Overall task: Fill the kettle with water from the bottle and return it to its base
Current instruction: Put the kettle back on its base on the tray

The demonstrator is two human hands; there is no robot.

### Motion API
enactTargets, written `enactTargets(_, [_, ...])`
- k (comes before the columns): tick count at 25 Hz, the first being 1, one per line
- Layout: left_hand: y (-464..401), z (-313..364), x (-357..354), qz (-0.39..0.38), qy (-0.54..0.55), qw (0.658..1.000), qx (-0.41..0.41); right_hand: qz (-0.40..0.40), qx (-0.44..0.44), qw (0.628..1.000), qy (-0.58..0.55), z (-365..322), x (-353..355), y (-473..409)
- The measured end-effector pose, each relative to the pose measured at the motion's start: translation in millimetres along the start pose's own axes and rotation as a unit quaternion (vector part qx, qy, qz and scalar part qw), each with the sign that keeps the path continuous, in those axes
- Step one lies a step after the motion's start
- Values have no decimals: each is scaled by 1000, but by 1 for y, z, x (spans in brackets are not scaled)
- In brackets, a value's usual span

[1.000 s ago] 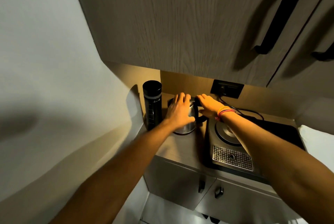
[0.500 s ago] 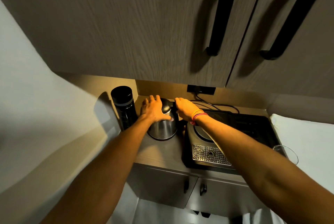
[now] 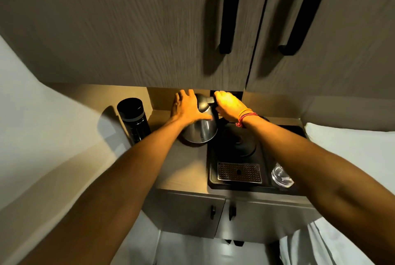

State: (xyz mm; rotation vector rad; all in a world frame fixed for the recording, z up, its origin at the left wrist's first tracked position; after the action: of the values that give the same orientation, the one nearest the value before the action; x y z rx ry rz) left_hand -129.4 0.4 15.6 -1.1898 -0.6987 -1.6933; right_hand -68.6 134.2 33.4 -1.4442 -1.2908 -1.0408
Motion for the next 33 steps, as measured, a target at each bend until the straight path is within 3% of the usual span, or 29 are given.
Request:
enactTargets(7, [-2,100,-20,-2,-44,996,-72,3,-40,999,27,83,32,29])
enactTargets(13, [7,145,-51,-13,-58,993,-104,-19,-89,995,42,136,22,57])
enactTargets(26, [7,139,-56,-31,-104,987,-121,-37,-89,995,-9,142,6,57])
enactTargets(33, [14,140,-68,-4,-98,989,-111,-13,-95,995,-27,153,-6,69])
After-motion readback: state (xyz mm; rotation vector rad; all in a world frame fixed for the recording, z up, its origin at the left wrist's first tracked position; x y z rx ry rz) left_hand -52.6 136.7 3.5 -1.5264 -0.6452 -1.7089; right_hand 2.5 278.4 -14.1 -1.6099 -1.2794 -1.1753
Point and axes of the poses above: each hand's wrist, its own y-axis away from the middle knuckle, its own x-axis out of the back of the hand, z = x × y, the point moved 8 cm from there along -y, towards the middle knuckle, and after that the axes turned 2 degrees about -z, right-handed, at the moved point
